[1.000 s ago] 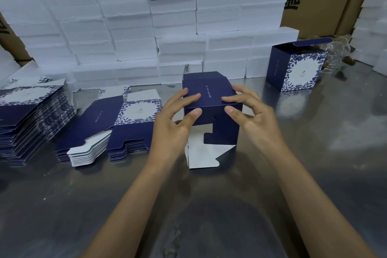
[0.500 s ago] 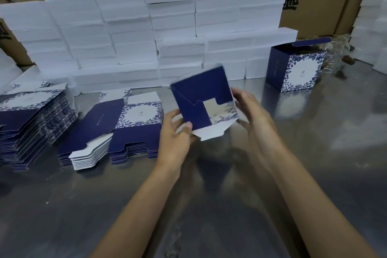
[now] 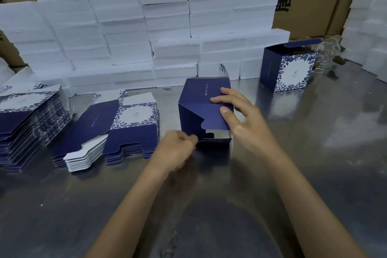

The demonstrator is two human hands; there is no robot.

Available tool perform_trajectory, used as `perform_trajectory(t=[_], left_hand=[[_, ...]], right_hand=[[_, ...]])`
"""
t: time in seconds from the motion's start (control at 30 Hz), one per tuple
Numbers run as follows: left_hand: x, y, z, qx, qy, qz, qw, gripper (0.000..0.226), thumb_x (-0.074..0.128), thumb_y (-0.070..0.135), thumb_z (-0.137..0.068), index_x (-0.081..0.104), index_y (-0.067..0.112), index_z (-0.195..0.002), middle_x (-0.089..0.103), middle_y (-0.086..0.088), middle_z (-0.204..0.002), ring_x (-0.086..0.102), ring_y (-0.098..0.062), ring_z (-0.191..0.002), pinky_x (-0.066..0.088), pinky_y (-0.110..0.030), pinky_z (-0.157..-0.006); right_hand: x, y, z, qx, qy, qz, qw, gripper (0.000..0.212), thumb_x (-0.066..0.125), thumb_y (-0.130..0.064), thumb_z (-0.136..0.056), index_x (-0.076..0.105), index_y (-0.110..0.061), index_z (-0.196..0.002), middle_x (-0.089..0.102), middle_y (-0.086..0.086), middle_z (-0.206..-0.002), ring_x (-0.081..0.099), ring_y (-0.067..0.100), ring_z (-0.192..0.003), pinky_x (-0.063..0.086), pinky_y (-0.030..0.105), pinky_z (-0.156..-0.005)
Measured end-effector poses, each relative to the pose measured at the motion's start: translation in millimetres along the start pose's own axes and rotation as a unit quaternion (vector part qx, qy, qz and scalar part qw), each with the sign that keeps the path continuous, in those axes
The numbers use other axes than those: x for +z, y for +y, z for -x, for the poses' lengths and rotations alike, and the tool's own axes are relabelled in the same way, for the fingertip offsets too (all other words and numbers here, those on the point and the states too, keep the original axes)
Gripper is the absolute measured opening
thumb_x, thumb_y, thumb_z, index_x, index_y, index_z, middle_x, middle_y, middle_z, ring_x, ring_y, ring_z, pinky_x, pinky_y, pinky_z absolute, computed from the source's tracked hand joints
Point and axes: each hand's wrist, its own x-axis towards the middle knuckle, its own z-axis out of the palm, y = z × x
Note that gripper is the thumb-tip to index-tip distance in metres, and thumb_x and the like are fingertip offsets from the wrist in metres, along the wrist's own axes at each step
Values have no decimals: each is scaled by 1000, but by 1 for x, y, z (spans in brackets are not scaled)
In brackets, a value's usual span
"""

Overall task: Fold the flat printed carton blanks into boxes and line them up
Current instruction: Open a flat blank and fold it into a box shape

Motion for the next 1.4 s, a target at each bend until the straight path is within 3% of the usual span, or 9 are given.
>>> perform_trajectory(t=[0.07, 0.13, 0.23, 0.37, 0.47, 0.57, 0.9, 1.03, 1.4], left_hand=[[-9, -1, 1, 53, 198, -50, 978, 27, 47, 29, -95, 55, 15, -74, 61, -2, -69, 57, -25, -70, 37, -31, -58], [-11, 0, 3, 154, 316, 1, 936, 19, 44, 25, -95, 52, 18, -80, 59, 3, -80, 53, -17, -78, 39, -32, -63], [-8, 1, 2, 305, 281, 53, 909, 18, 51, 21, -97, 58, 22, -114, 55, 12, -116, 51, -6, -113, 44, -29, -93], [2, -2, -2, 375, 176, 12, 910, 37, 56, 22, -101, 54, 25, -138, 43, 15, -151, 24, 0, -147, 20, -18, -118], [4, -4, -5, 386, 182, 1, 904, 34, 60, 21, -100, 60, 19, -134, 51, 9, -146, 29, -6, -146, 21, -20, -119], [5, -3, -5, 401, 213, -6, 891, 31, 66, 24, -95, 66, 16, -126, 59, 6, -136, 42, -12, -136, 29, -24, -115], [7, 3, -7, 394, 266, 26, 880, 20, 76, 15, -86, 75, 19, -106, 68, 10, -116, 51, -10, -120, 34, -16, -103], [12, 8, -5, 374, 274, 52, 884, 18, 76, 9, -85, 76, 19, -100, 69, 11, -111, 50, -9, -117, 37, -20, -102], [-5, 9, 4, 349, 191, 85, 914, 20, 68, 9, -93, 77, 19, -108, 70, 12, -117, 50, -3, -125, 34, -13, -105]], right_hand=[[-2, 0, -1, 3, -4, -7, 1000, 28, 58, -6, -100, 71, -21, -119, 50, -9, -147, 36, 0, -143, 27, 30, -121], [-4, 0, -1, 6, -18, -26, 999, 27, 61, -4, -98, 71, -18, -120, 49, -7, -148, 39, 0, -141, 29, 28, -120], [-5, 0, -2, 3, -43, -43, 998, 28, 64, -4, -97, 70, -18, -120, 49, -6, -149, 43, -3, -137, 34, 20, -115], [-7, 0, -3, 3, -64, -50, 997, 29, 67, -4, -95, 70, -18, -120, 49, -7, -147, 45, 1, -136, 38, 30, -116], [-8, 0, -3, 6, -61, -49, 997, 34, 70, -6, -93, 68, -20, -123, 51, -8, -145, 46, 1, -136, 39, 34, -115], [-6, -1, -3, 12, -45, -57, 997, 38, 73, -7, -90, 68, -22, -125, 53, -10, -141, 49, -3, -129, 41, 24, -109], [9, -3, -6, 13, 39, -58, 997, 27, 79, -4, -83, 74, -28, -96, 58, -6, -129, 52, 2, -123, 33, 1, -92], [10, -2, -8, 19, 49, -63, 997, 26, 79, -4, -83, 75, -27, -94, 59, -3, -128, 53, 7, -123, 39, 9, -98], [-2, 7, -8, 15, 21, -75, 997, 25, 76, -9, -89, 77, -25, -108, 61, -12, -135, 54, -1, -125, 44, 16, -90]])
